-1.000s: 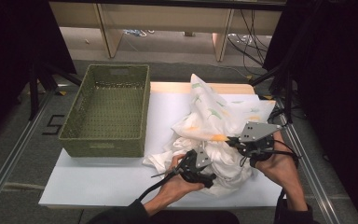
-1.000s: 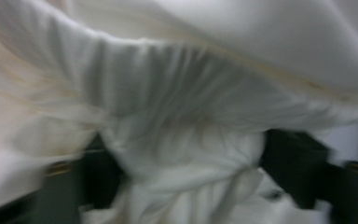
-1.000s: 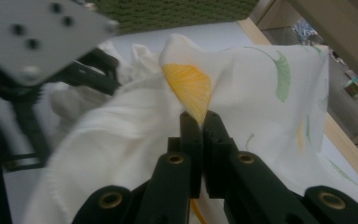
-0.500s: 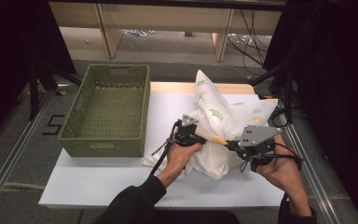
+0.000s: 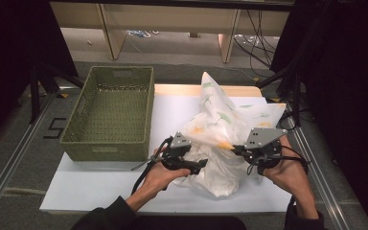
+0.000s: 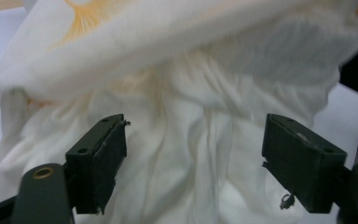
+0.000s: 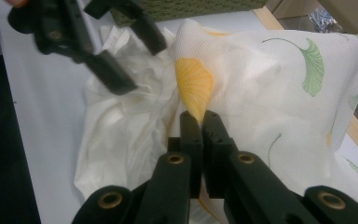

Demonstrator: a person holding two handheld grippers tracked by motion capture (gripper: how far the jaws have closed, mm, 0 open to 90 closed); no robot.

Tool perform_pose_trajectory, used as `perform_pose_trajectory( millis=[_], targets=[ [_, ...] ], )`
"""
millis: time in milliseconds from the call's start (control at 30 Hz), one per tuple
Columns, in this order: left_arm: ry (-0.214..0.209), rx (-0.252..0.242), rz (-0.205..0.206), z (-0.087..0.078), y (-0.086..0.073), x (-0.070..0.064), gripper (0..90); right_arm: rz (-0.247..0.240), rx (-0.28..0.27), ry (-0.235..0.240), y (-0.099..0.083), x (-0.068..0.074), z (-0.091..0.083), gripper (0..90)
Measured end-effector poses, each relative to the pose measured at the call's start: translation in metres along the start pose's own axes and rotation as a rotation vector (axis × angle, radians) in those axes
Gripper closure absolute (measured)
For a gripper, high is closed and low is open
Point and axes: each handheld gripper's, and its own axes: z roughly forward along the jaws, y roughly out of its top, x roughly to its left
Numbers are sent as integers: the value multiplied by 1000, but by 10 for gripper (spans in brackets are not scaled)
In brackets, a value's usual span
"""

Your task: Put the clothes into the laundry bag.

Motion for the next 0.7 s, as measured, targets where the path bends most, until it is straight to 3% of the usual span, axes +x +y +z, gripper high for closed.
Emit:
perform_pose_trajectory(
  millis=[67, 100, 167, 233, 267, 333, 367, 400, 467, 500, 633, 700],
  targets=[
    [-16, 28, 40, 7, -8, -8, 190, 2, -1, 2, 0, 0, 0, 895],
    [-46, 61, 68, 16, -12, -13, 174, 3, 0, 3, 0, 0, 0, 895],
    [-66, 62, 91, 32, -16, -19, 155, -1, 1, 8, 1, 1, 1, 895],
    [-72, 61, 55, 48, -19, -20, 153, -9, -1, 2, 1, 1, 1, 895],
    [-54, 71, 59, 53, -19, -19, 168, -14, -5, 4, 1, 2, 1, 896],
    [-30, 67, 66, 57, -18, -19, 349, -4, 4, 11, 0, 3, 0, 895],
    [1, 71, 102, 62, -13, -13, 476, -6, 6, 13, 0, 4, 0, 895],
    [-14, 94, 104, 61, -10, -8, 569, -8, 10, 17, 1, 5, -1, 896],
    [-7, 39, 43, 61, -3, -8, 713, -2, 6, 16, 2, 8, 0, 896],
    [1, 7, 23, 60, 0, -10, 743, -9, 11, 24, 2, 10, 0, 896],
    [33, -83, 19, 46, 29, -8, 778, -19, -6, 32, 4, 11, -3, 897],
    [53, -110, -29, 49, 40, 0, 781, -26, -13, 44, 6, 12, -6, 897]
  ],
)
